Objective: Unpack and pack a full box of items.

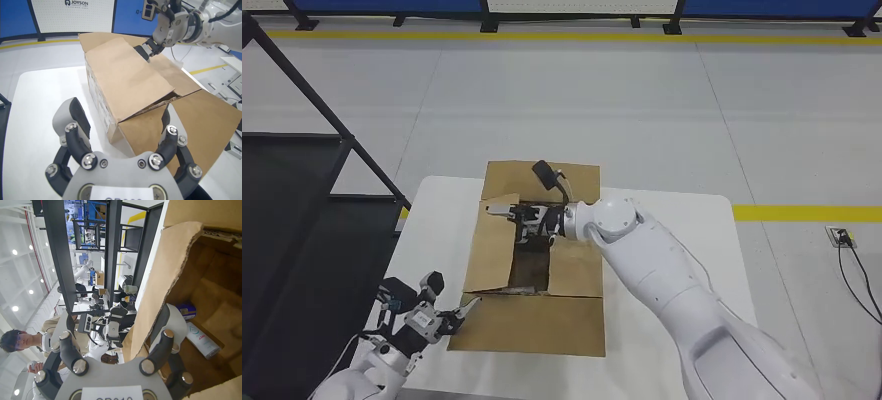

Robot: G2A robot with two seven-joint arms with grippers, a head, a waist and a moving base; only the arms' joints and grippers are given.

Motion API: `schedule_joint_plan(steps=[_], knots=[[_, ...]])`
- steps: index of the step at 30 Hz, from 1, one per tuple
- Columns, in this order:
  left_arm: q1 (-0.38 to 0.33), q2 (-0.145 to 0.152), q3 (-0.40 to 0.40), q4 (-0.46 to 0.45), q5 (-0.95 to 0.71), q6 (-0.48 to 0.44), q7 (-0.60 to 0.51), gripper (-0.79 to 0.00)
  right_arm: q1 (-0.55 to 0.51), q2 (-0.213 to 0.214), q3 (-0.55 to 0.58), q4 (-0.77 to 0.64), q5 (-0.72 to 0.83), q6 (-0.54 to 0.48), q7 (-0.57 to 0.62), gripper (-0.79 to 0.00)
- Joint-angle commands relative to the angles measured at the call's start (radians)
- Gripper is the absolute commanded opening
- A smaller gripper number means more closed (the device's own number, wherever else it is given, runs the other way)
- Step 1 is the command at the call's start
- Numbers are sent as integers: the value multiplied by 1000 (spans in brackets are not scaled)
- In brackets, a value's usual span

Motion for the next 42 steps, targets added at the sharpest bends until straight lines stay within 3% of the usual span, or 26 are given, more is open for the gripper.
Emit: schedule_joint_plan(steps=[1, 24, 42], knots=[[-4, -1, 12, -4, 18, 16, 1, 0, 4, -3, -3, -1, -14, 3, -12, 0], [-110, -30, 180, 0, 160, 280, -44, 0, 5, -11, 32, 9, -35, -42, 16, 0], [-100, -37, 115, -29, 28, 300, -41, 0, 4, 29, 88, 40, -75, -26, -17, 0]])
